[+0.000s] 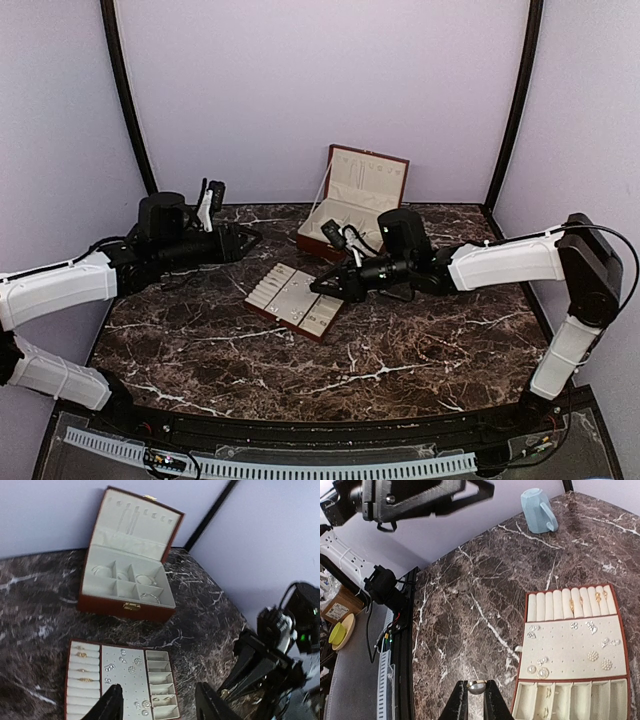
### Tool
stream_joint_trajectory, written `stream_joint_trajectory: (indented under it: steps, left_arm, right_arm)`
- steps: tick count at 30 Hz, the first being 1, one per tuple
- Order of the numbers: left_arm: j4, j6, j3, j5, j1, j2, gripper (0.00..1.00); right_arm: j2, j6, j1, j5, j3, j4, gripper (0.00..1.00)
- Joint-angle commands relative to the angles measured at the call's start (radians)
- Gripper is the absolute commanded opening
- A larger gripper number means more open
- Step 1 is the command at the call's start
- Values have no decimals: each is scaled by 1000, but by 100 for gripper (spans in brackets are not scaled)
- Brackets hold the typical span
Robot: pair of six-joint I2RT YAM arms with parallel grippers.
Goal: Organize the mixed jewelry
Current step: Pass from the right arm to the left
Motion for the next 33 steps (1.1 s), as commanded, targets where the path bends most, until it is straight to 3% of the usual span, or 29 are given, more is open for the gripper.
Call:
stream_joint_trajectory:
  steps: [1, 4, 6, 12, 33]
  left_arm:
    - [-81, 645, 14, 216, -39, 2, 52]
    - [-72, 916, -8, 141, -167, 7, 49]
    - [-54, 974, -31, 88, -220, 14, 47]
    - [82, 1010, -74, 32, -296, 41, 39]
    - [157, 1114, -27, -81, -396, 208, 26]
  right_arm:
    - [-40, -38, -7, -56, 4, -159, 10]
    - [-54, -41, -6, -40, 22, -232, 10]
    - [-58, -41, -6, -29, 33, -268, 10]
    - [-59, -37, -6, -32, 49, -317, 10]
    - [-34, -60, 7, -77, 97, -362, 10]
